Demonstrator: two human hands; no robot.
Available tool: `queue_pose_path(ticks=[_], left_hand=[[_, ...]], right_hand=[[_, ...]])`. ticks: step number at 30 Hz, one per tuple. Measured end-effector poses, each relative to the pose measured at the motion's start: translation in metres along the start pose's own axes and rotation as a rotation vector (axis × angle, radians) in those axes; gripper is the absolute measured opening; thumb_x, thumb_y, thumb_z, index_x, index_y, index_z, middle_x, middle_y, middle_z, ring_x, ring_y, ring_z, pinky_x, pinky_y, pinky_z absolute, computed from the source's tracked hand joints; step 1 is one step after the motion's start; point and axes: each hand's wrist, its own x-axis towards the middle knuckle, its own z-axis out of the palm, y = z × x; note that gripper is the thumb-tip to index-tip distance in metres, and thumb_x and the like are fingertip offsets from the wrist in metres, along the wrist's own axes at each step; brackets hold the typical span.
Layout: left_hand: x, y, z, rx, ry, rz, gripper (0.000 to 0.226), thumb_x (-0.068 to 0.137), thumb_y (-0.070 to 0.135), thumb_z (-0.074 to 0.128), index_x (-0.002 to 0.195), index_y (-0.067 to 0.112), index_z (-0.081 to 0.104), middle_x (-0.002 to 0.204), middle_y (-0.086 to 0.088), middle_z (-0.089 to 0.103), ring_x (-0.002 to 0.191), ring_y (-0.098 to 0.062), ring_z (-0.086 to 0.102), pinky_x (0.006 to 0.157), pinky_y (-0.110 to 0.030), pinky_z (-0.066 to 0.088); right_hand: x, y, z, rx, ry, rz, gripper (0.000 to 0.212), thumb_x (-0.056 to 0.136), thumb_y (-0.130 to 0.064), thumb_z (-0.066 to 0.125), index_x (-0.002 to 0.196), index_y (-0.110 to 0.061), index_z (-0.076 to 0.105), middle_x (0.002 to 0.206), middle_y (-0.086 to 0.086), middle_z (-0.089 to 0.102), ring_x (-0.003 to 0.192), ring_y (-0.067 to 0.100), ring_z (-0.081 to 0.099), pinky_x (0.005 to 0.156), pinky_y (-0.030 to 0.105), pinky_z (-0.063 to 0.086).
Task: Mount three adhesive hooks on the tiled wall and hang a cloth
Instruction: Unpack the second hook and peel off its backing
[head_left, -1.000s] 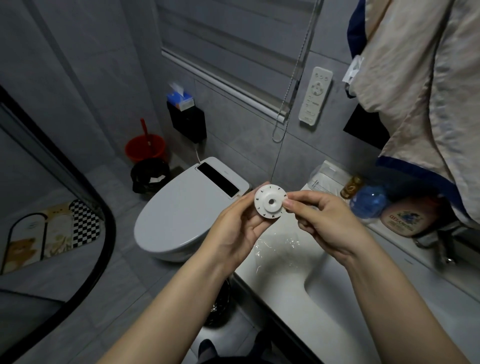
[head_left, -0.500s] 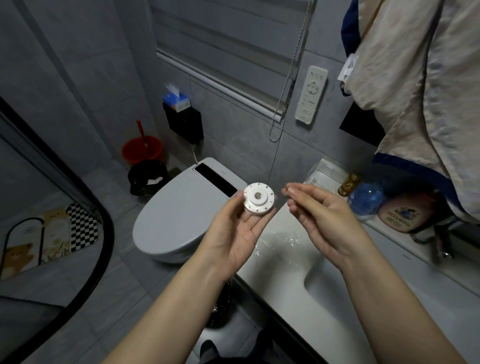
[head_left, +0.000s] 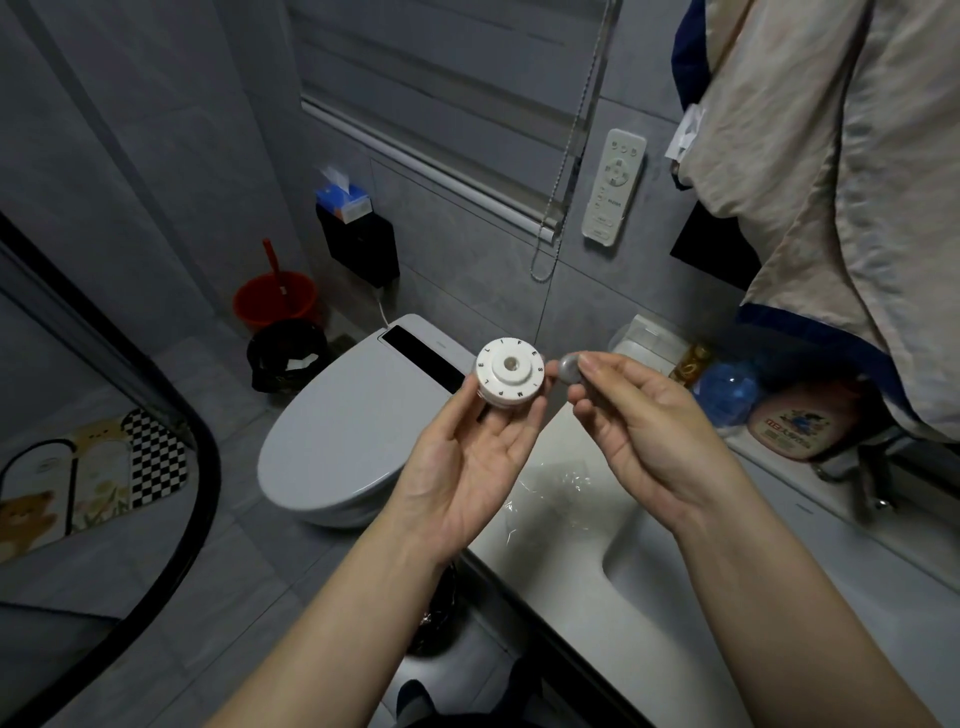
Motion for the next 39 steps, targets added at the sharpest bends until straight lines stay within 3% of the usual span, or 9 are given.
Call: queue_pose_path(ticks=[5, 8, 10, 16, 21, 25, 29, 32, 39], left_hand=[[0.000, 0.003, -0.001, 0.069, -0.015, 0.013, 0.036, 0.093, 0.031, 0.060, 0.118, 0.006, 0.068, 0.129, -0.018, 0.062, 0.115, -0.032, 0.064, 0.100, -0.030, 0.048], [0.001, 0.006, -0.002, 0.109, -0.066, 0.017, 0.071, 0.082, 0.029, 0.076, 0.144, 0.011, 0.047, 0.130, -0.018, 0.060, 0.109, -0.032, 0.065, 0.099, -0.031, 0.048], [0.001, 0.007, -0.003, 0.138, -0.099, 0.013, 0.088, 0.073, 0.027, 0.084, 0.149, 0.015, 0.040, 0.124, -0.017, 0.063, 0.104, -0.031, 0.067, 0.100, -0.031, 0.047], [-0.002, 0.009, 0.000, 0.120, -0.134, 0.000, 0.050, 0.070, 0.029, 0.085, 0.118, 0.018, 0.071, 0.119, -0.012, 0.067, 0.101, -0.028, 0.068, 0.096, -0.028, 0.048], [-0.002, 0.008, 0.002, 0.111, -0.137, 0.028, 0.064, 0.072, 0.025, 0.084, 0.132, 0.027, 0.062, 0.131, -0.013, 0.062, 0.103, -0.029, 0.067, 0.094, -0.029, 0.049], [-0.003, 0.006, 0.004, 0.130, -0.160, 0.033, 0.078, 0.073, 0.021, 0.084, 0.143, 0.029, 0.051, 0.151, -0.015, 0.045, 0.110, -0.028, 0.064, 0.095, -0.032, 0.052], [-0.005, 0.005, 0.005, 0.162, -0.161, 0.071, 0.065, 0.079, 0.018, 0.075, 0.140, 0.026, 0.054, 0.144, -0.015, 0.053, 0.121, -0.030, 0.060, 0.091, -0.033, 0.053], [-0.007, 0.007, 0.004, 0.243, -0.164, 0.116, 0.067, 0.076, 0.017, 0.079, 0.138, 0.026, 0.057, 0.143, -0.014, 0.055, 0.128, -0.028, 0.055, 0.101, -0.036, 0.050], [-0.012, 0.012, 0.005, 0.384, -0.159, 0.191, 0.052, 0.085, 0.013, 0.072, 0.134, 0.025, 0.060, 0.131, -0.010, 0.064, 0.117, -0.025, 0.061, 0.106, -0.034, 0.046]], right_hand=[[0.000, -0.002, 0.009, 0.033, -0.023, -0.012, 0.017, 0.094, -0.001, 0.056, 0.109, 0.003, 0.063, 0.084, 0.009, 0.069, 0.064, 0.008, 0.065, 0.061, 0.015, 0.054], [-0.001, -0.003, 0.011, 0.010, -0.054, -0.022, 0.026, 0.095, 0.000, 0.054, 0.119, -0.004, 0.062, 0.088, 0.011, 0.069, 0.066, 0.011, 0.066, 0.062, 0.017, 0.056], [-0.001, -0.003, 0.010, -0.009, -0.059, -0.016, 0.027, 0.095, 0.000, 0.053, 0.119, -0.007, 0.064, 0.091, 0.010, 0.069, 0.068, 0.012, 0.066, 0.063, 0.017, 0.056], [0.000, -0.002, 0.009, 0.025, -0.082, -0.009, 0.022, 0.096, 0.001, 0.051, 0.109, -0.003, 0.068, 0.090, 0.008, 0.073, 0.070, 0.011, 0.065, 0.066, 0.016, 0.055], [0.001, -0.002, 0.010, 0.004, -0.077, -0.031, 0.023, 0.087, 0.003, 0.062, 0.109, -0.002, 0.068, 0.086, 0.006, 0.071, 0.072, 0.013, 0.065, 0.068, 0.018, 0.056], [0.002, 0.001, 0.011, -0.061, -0.069, -0.075, 0.023, 0.081, 0.003, 0.068, 0.103, -0.005, 0.069, 0.086, 0.009, 0.068, 0.070, 0.014, 0.067, 0.068, 0.019, 0.057], [0.003, 0.003, 0.010, -0.206, -0.043, -0.225, 0.027, 0.083, -0.004, 0.072, 0.108, -0.013, 0.070, 0.097, 0.008, 0.073, 0.085, 0.013, 0.070, 0.078, 0.020, 0.055], [0.002, 0.001, 0.010, -0.298, -0.071, -0.293, 0.031, 0.084, -0.001, 0.071, 0.112, -0.013, 0.068, 0.104, 0.004, 0.076, 0.102, 0.010, 0.070, 0.084, 0.014, 0.050], [0.000, 0.003, 0.006, -0.442, -0.189, -0.367, 0.027, 0.083, 0.004, 0.070, 0.108, -0.008, 0.071, 0.105, 0.003, 0.076, 0.102, 0.013, 0.070, 0.088, 0.018, 0.051]])
